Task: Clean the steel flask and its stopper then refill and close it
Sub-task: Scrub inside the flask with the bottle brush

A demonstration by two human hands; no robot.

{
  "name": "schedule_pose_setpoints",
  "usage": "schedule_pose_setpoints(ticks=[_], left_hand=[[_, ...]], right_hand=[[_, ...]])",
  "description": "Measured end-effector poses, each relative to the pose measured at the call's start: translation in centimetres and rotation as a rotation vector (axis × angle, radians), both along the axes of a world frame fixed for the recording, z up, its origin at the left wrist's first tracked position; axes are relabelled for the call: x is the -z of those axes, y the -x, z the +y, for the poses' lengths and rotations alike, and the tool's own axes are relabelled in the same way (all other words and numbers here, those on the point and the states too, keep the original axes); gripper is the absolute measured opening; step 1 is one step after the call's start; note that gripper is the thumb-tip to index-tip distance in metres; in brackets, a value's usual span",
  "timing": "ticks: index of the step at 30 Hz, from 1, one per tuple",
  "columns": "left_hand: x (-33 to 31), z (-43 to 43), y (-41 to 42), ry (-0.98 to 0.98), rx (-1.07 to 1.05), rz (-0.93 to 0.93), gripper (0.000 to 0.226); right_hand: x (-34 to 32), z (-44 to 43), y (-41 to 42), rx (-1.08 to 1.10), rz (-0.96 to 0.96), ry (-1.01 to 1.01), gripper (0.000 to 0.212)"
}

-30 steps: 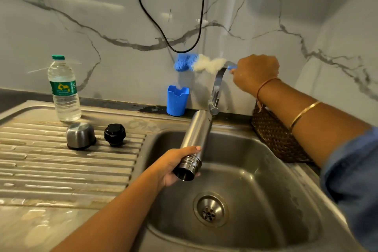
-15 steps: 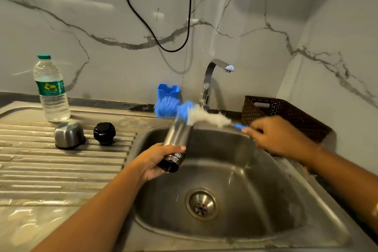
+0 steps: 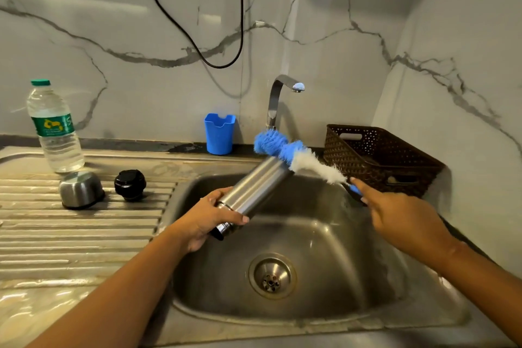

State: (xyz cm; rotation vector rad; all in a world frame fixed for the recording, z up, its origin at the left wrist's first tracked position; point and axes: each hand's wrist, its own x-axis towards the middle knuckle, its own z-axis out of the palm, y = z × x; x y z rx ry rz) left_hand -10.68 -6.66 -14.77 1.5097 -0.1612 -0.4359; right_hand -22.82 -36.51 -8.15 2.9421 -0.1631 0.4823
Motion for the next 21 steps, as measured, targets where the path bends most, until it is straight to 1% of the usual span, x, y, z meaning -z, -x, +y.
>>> schedule_pose_setpoints(ticks=[1,3,5,6,7,8,11,13,14,18,21], left_hand=[[0.2,-0.1,0.0,-0.016,-0.009,-0.027,0.105],[0.4,-0.2,0.0,-0.051,-0.036,-0.042,0.103],[0.6,-0.2,-0.1,-0.126,-0.070,-0.069,0.086],[0.7,-0.1,-0.1,-0.175,-0.085,-0.095,0.076],[0.7,-0.1,-0.1,-0.223,-0.101,-0.125,0.071],[0.6,-0.1,-0.1,-0.271,-0.112,-0.162,0.072],[0.5,-0.5,-0.1,-0.409,-0.130,-0.341,0.096],[0.4,-0.3,-0.1,-0.510,-0.130,-0.481,0.108],[0.4,-0.2,-0.1,-0.550,-0.124,-0.534,0.112],[0.4,0.1,0.1,-0.695,-0.126,-0.681,0.129],[0.2,0.0,0.7,-0.772,-0.126,-0.756,0.137]], right_hand=[[0.0,0.3,0.3,-0.008,0.015,0.007,0.052],[0.3,1.7,1.6,-0.070,0.140,0.011,0.055],[1.3,3.4,2.9,-0.146,0.282,0.000,0.057],[1.7,3.8,3.2,-0.176,0.302,0.000,0.056],[1.8,3.7,3.2,-0.180,0.293,-0.005,0.056],[1.8,3.2,2.8,-0.160,0.263,-0.028,0.055],[1.1,1.2,1.4,-0.006,0.109,-0.146,0.049],[0.2,0.8,0.9,0.065,0.071,-0.166,0.047],[0.0,1.2,1.0,0.055,0.075,-0.164,0.047],[1.0,4.9,3.5,-0.099,0.220,-0.148,0.049],[1.3,5.8,4.1,-0.118,0.223,-0.098,0.051]])
